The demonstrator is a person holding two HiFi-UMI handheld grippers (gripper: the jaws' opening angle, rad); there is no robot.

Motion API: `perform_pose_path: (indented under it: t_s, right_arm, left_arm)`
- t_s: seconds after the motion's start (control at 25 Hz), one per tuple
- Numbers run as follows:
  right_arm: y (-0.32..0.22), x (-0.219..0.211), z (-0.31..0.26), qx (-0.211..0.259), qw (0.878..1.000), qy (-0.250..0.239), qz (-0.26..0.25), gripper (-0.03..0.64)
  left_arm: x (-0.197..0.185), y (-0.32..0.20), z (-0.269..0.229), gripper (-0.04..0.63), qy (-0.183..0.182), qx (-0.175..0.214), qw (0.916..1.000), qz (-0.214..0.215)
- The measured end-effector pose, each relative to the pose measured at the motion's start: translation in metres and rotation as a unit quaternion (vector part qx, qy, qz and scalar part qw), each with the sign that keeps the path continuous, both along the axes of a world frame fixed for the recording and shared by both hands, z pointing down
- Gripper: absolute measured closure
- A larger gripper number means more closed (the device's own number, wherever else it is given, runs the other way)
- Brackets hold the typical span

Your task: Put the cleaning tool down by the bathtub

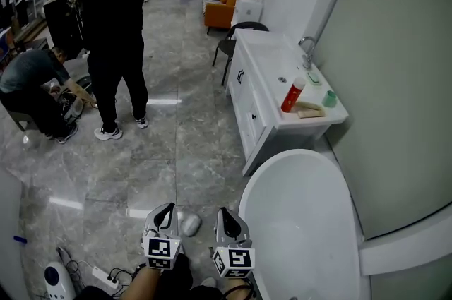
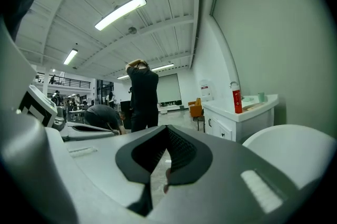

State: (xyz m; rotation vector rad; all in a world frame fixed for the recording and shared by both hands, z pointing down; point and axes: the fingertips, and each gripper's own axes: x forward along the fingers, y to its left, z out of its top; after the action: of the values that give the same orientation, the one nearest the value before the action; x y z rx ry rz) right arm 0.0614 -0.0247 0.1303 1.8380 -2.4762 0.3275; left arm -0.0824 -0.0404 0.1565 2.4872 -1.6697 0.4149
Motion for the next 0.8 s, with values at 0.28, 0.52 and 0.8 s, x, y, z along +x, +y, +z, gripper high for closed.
perform_pose_path:
  t_s: [0.28,0.52,0.8]
  right_arm:
    - [0.020,-0.006,-0.017,0.018,0.999,0.000,-0.030,0.604]
    - [0.040,0.002,-0.036,0.032,0.998,0.000,-0.046,0.604]
    - [0.062,0.009,-0.050,0.047,0.997,0.009,-0.056,0.604]
  left_arm:
    - [0.005,0.020,-0.029,0.594,-0.011,0.026,0.9995,0.010]
    - [0.010,0.041,-0.045,0.594,-0.014,0.024,0.9996,0.008]
    - [0.011,0.057,-0.062,0.594,-0.013,0.048,0.9987,0.012]
